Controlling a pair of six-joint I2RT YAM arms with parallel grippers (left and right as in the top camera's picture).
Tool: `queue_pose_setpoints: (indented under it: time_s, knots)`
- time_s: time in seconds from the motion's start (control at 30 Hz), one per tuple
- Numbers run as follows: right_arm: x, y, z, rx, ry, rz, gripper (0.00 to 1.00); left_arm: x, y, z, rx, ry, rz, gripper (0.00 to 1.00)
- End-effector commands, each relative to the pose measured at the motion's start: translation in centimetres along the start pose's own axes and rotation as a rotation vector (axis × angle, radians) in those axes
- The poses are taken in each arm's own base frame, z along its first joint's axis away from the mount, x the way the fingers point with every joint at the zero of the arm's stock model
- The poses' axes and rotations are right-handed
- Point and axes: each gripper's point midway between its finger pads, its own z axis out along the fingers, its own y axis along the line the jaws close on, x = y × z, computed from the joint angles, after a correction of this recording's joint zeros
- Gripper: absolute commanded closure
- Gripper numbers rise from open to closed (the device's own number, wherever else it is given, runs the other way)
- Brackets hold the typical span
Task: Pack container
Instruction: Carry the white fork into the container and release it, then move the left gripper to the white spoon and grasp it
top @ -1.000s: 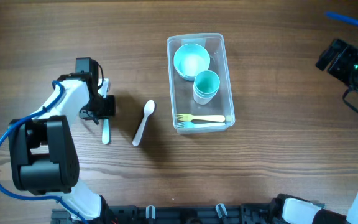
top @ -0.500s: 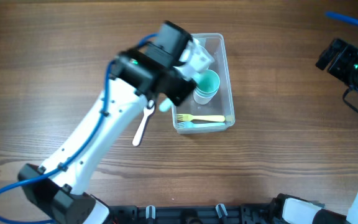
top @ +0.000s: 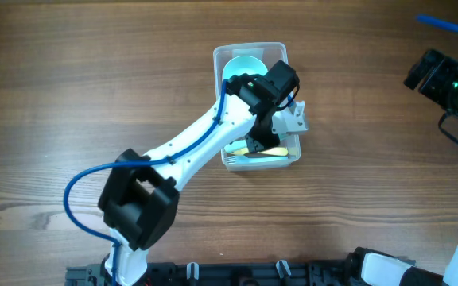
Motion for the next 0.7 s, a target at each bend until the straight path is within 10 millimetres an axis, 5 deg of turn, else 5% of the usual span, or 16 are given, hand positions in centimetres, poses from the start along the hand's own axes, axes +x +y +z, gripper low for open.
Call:
queue_pose_setpoints:
  time_s: [0.0,0.17,0.27,0.33,0.53,0.6,0.67]
  knots:
    - [0.2,0.0,0.4,0.0,0.014,0.02,0.0,-0.1,0.0,0.4,0.004,0.004,0.088,0.96]
    - [0.2,0.0,0.4,0.0,0.014,0.02,0.0,0.0,-0.7,0.0,0.015,0.015,0.078,0.95]
    - [0.2,0.0,0.4,0.0,0.014,0.02,0.0,-0.1,-1.1,-3.0,-0.02,-0.019,0.064,0.71]
    - [0.2,0.0,0.4,0.0,0.014,0.02,0.0,-0.4,-0.9,-5.1,-0.055,-0.061,0.038,0.0]
    - [0.2,0.0,0.4,0.0,0.014,0.021,0.0,0.2,-1.2,-12.8,-0.123,-0.212,-0.231,0.0]
    - [0.2,0.0,0.4,0.0,0.014,0.02,0.0,1.8,-1.9,-14.4,-0.139,-0.195,-0.29,0.0]
    - [0.2,0.0,0.4,0.0,0.014,0.02,0.0,5.2,1.2,-15.2,-0.293,-0.127,-0.603,0.0]
